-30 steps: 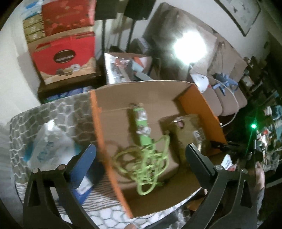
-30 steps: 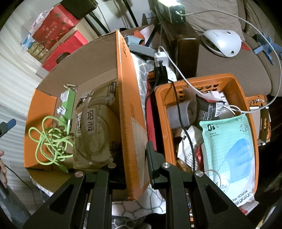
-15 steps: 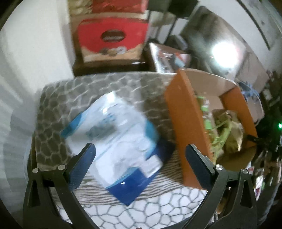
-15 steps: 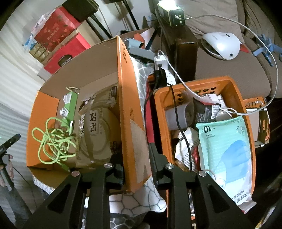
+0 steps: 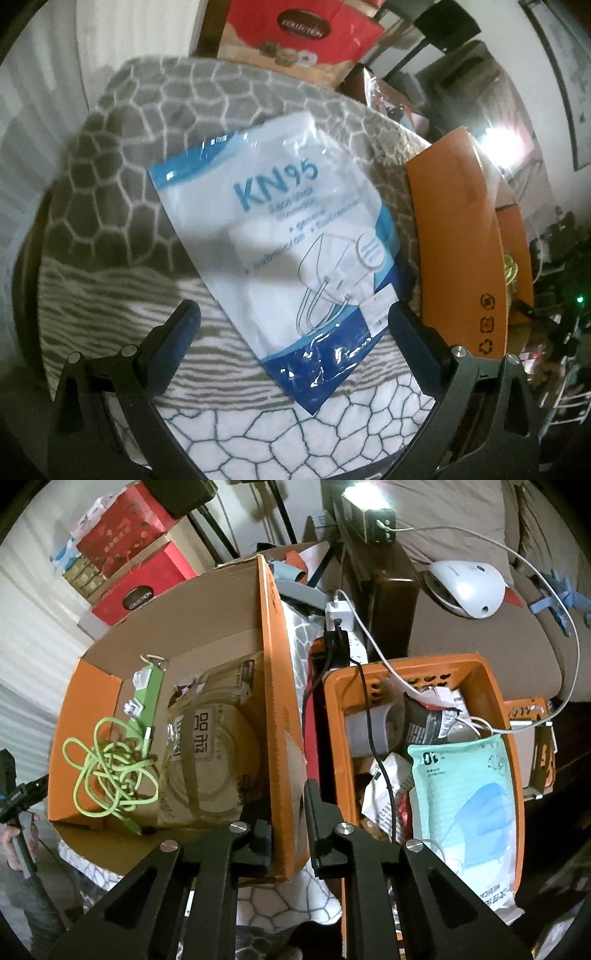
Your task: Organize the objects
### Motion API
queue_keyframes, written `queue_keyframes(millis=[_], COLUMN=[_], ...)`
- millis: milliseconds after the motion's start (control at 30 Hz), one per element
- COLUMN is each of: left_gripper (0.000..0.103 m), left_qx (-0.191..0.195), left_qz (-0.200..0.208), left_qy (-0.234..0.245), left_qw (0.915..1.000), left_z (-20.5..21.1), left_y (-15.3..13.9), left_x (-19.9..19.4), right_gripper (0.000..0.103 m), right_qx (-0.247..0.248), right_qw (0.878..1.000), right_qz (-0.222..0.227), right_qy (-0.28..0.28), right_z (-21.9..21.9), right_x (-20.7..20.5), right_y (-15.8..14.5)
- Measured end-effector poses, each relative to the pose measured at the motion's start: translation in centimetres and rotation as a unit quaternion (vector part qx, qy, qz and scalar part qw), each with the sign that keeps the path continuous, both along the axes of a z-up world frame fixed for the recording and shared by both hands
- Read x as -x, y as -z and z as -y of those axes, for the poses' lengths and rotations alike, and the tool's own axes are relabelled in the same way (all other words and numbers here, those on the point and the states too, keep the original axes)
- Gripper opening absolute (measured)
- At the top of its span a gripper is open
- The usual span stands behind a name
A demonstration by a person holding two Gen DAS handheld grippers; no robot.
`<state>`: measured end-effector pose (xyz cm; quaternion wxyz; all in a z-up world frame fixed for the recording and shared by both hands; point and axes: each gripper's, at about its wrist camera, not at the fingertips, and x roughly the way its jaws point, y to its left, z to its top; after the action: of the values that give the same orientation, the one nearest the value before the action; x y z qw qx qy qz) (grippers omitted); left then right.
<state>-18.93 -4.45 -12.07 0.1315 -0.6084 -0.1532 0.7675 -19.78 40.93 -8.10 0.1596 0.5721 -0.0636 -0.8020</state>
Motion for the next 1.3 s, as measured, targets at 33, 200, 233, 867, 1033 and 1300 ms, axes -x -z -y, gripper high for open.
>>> queue_keyframes(millis=[33, 200, 233, 867, 1033, 1300], left_gripper=[0.101, 0.101, 0.101, 0.086, 0.050, 0.012], left_qx=[-0.007, -0.068, -0.074, -0.254, -0.227, -0.154], left_qz=[0.004, 0.027, 0.016, 0.011, 0.018, 0.022], left_qy=[-0.001, -0.007, -0.009, -0.027, -0.035, -0.037], left_qw=[1.0000, 0.9973, 0.9971, 0.9667, 0.9731, 0.9871], left_z=[0.0, 0.3, 0.4, 1.3, 1.3, 0.9], left_y=[0.4, 1.9, 1.8, 3.1, 4.0, 3.8], left_x=[-0.2, -0.6, -0.7, 1.7, 3.0, 2.8], right_gripper=[0.013, 0.013, 0.013, 0.013, 0.013, 0.013], right_qx=[0.000, 0.003, 0.002, -0.005, -0.008, -0.009], right_qw=[1.000, 1.000, 1.000, 1.000, 1.000, 1.000], right_qz=[0.001, 0.001, 0.001, 0.006, 0.008, 0.009], right_qy=[0.000, 0.003, 0.003, 0.003, 0.004, 0.003], right_z=[0.0, -0.1, 0.0, 0.0, 0.2, 0.2], right_x=[0.0, -0.1, -0.1, 0.0, 0.1, 0.1], right_y=[0.1, 0.2, 0.3, 0.6, 0.8, 0.9])
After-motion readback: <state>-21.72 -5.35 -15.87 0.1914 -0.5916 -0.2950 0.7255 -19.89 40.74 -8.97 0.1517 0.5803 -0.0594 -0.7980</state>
